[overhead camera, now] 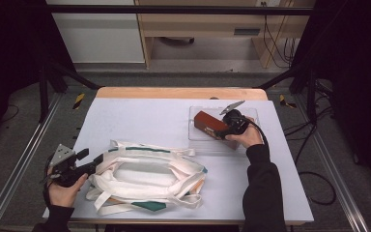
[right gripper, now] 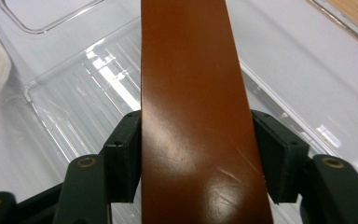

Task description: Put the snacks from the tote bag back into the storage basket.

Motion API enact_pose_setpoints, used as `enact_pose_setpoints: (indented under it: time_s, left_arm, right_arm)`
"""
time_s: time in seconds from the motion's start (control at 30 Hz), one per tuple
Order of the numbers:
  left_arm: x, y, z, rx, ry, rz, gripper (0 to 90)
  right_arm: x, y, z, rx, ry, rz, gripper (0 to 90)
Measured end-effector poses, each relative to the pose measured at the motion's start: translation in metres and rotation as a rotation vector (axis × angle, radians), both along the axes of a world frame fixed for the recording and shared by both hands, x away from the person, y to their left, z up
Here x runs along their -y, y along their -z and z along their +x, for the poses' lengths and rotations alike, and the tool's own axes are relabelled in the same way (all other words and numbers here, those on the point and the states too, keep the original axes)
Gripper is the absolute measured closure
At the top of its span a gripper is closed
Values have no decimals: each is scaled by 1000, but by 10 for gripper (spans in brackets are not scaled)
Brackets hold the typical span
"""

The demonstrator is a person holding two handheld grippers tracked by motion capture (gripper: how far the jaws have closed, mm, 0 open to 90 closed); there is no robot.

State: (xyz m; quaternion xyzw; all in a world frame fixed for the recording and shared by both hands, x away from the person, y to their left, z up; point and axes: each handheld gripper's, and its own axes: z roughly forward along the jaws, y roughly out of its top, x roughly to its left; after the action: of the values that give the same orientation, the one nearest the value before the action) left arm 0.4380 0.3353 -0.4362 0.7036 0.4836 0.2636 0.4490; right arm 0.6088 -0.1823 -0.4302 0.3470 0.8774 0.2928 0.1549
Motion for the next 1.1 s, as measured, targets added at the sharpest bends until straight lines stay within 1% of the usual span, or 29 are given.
enact_pose_setpoints:
  time_s: [0.03, 0.07, 0.13, 0.27, 0.3, 0.37, 0.43, 0.53, 0.6, 0.67, 0.7, 0.73, 0.8, 0.83, 0.97, 1.03, 1.1]
  left_arm:
    - [0, 0, 0, -1, 0, 0, 356]
    - [0, 0, 0, -2, 0, 1, 355]
    - [1, 0, 0, -3, 2, 2, 356]
    - [2, 0, 0, 0, 4, 6, 356]
    - [2, 0, 0, 0, 3, 7, 355]
    - [1, 0, 0, 0, 3, 4, 355]
    - [1, -1, -1, 2, 2, 2, 355]
    - [1, -2, -1, 7, 4, 2, 352]
    - [1, -2, -2, 11, 4, 2, 350]
    - [2, -4, -2, 15, 6, 1, 349]
    - [2, -4, -2, 17, 7, 4, 349]
    - [2, -4, -3, 17, 6, 1, 349]
    - [2, -5, -3, 18, 6, 1, 349]
    - [2, -5, -3, 17, 7, 0, 349]
    - [2, -5, -4, 20, 7, 1, 349]
    - [2, -6, -4, 20, 6, 0, 349]
    - [2, -6, -4, 20, 4, 1, 349]
  right_arm:
    - [0, -1, -1, 4, 13, 1, 392]
    - [1, -2, -1, 11, 8, 7, 394]
    - [3, -6, -3, 18, 18, 18, 380]
    - [4, -15, -10, 46, 28, 33, 385]
    - [5, -18, -13, 57, 32, 45, 396]
    - [7, -24, -18, 79, 44, 61, 447]
    - [8, -27, -23, 95, 61, 88, 483]
    - [12, -32, -34, 118, 88, 127, 589]
    - [13, -33, -42, 127, 112, 143, 655]
    - [13, -33, -47, 135, 136, 134, 715]
    - [14, -32, -50, 130, 144, 124, 743]
    - [14, -31, -52, 129, 145, 129, 767]
    - [15, -28, -55, 113, 146, 137, 813]
    - [15, -27, -57, 103, 144, 140, 829]
    - [14, -21, -60, 57, 145, 121, 900]
    - [13, -20, -60, 48, 141, 119, 900]
    - [11, -19, -60, 31, 140, 105, 900]
